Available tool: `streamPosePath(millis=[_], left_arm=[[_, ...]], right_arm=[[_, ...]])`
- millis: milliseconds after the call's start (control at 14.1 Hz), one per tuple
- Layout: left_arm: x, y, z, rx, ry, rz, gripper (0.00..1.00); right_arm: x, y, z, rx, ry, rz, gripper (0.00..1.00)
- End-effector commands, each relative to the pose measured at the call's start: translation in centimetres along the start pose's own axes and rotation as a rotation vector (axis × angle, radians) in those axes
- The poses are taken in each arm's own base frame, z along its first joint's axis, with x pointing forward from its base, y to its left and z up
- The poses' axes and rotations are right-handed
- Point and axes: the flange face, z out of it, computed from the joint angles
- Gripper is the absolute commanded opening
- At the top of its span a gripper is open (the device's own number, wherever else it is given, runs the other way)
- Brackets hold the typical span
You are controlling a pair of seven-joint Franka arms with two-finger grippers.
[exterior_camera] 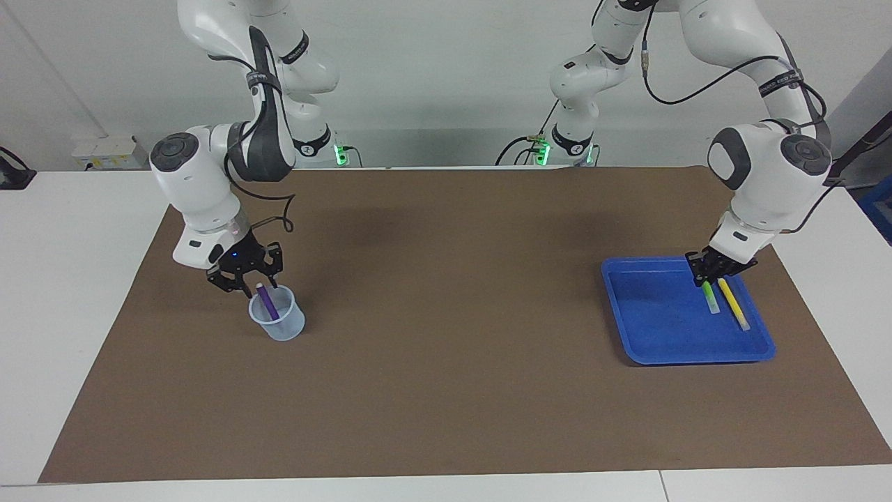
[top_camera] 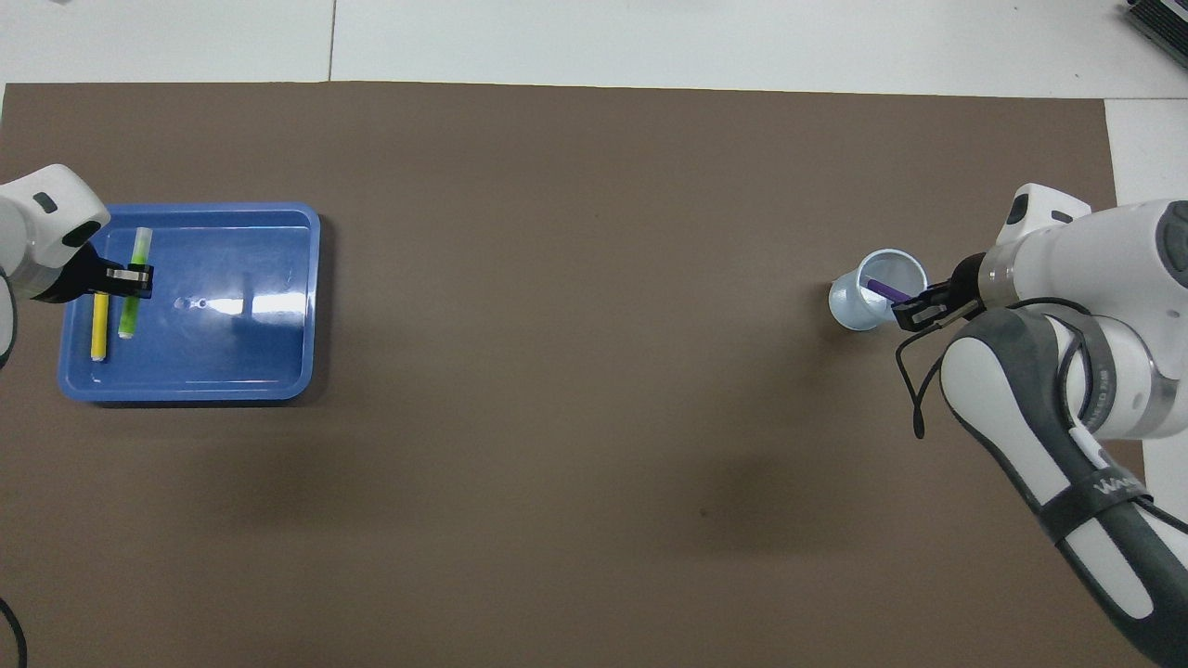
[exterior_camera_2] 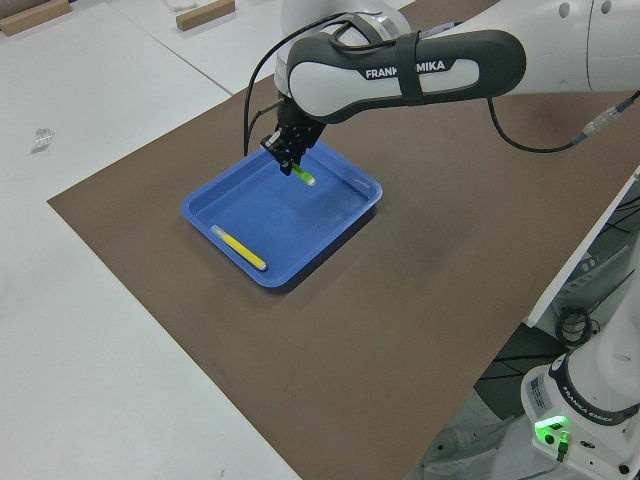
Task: Right arm passes pens to left for tray arrangement
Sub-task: 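Lower the green pen into the blue tray with the left gripper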
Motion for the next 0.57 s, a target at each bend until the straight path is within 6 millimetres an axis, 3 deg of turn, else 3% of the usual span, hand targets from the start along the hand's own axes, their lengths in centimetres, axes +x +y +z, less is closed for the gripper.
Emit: streamPosePath(millis=[0,142,496], left_arm=[[0.0,-2.6,3.7,-0.002,0.023,0.010,0.00],[0.1,-2.5,6.7,-0.024,0.020,0.004,0.00],[-1.5,-3.0,9.7,-0.028,0.016,-0.016,0.00]], right_arm=[[-0.9,0.0,-0.1,-0.018,0.001,-0.027,0.45],[-1.1,0.3,-0.3,-0.019,0.001,-0.021,0.44],[-1.1,0.4,-0.3,-0.019,0.001,-0.025,0.33]])
